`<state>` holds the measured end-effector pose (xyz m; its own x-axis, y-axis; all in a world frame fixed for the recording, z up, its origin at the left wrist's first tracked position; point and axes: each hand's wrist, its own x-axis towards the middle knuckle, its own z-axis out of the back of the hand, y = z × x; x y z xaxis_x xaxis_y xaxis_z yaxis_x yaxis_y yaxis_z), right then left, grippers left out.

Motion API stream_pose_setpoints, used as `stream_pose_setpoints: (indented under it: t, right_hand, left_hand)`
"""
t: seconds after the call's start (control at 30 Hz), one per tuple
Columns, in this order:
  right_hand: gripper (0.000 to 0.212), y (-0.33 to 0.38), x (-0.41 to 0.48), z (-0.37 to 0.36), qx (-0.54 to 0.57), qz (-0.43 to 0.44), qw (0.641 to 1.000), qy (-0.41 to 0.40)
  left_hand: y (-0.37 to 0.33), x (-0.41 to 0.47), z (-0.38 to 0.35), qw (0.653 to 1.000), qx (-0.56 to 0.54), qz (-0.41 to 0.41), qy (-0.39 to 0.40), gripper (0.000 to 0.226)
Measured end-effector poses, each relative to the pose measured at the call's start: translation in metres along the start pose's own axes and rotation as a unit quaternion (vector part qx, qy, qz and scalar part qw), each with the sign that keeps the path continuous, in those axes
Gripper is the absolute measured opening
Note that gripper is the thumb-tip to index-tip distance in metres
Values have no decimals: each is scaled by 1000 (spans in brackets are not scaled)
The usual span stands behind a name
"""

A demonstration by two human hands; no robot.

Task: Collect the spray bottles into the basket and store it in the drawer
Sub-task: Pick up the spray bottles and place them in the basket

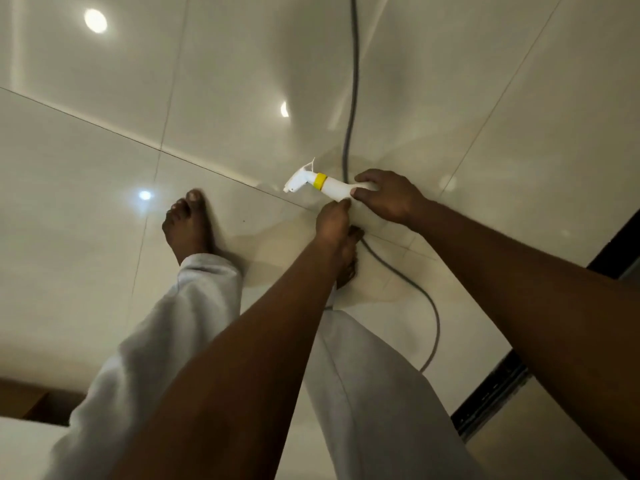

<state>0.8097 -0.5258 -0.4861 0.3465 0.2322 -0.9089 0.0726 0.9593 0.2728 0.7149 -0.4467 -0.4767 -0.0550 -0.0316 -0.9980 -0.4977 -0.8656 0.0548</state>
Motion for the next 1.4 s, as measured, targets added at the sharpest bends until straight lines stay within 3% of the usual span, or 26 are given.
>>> stream_pose_setpoints:
  t: [0.17, 0.47, 0.77, 1.03, 1.4]
  right_hand:
    - [46, 57, -65, 17, 32, 49, 998, -38]
    - [42, 215, -211, 43, 115, 163, 977, -71]
    - [43, 376, -334, 11, 144, 240, 960, -17]
    - [35, 508, -398, -50, 120, 285, 948, 70]
    - [67, 668, -434, -150, -10, 321, 934, 158]
  left_hand:
    - [-33, -76, 35, 996, -7, -83, 37, 29]
    - [-122, -264, 127, 972, -4, -226, 67, 38]
    - [-182, -413, 260, 917, 10, -398, -24, 40]
    - [-215, -483, 400, 891, -33, -446, -77, 51]
    - [-266, -517, 557, 873, -114, -461, -112, 65]
